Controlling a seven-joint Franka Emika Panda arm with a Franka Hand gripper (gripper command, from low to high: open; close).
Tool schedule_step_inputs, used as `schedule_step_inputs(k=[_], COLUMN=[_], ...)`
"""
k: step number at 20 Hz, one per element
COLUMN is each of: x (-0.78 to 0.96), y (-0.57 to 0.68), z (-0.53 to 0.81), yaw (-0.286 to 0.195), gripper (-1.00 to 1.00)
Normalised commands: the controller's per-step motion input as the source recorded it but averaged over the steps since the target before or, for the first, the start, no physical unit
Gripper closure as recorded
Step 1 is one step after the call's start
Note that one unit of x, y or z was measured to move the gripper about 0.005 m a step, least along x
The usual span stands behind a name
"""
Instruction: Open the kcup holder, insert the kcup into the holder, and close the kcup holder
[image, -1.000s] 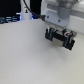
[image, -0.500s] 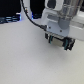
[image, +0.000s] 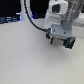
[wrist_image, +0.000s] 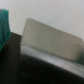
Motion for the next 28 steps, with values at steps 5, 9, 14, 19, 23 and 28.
schedule_step_inputs(k=[5, 9, 14, 19, 23, 28], x=[-0.44, -0.44, -0.60, -0.76, -0.86, -0.92], y=[0.47, 0.55, 0.67, 0.63, 0.57, 0.58], z=[0.09, 0.09, 0.13, 0.05, -0.01, -0.14], yaw=[0.092, 0.072, 0.014, 0.023, 0.021, 0.008], gripper=[-1.00, -1.00, -1.00, -1.00, -1.00, -1.00])
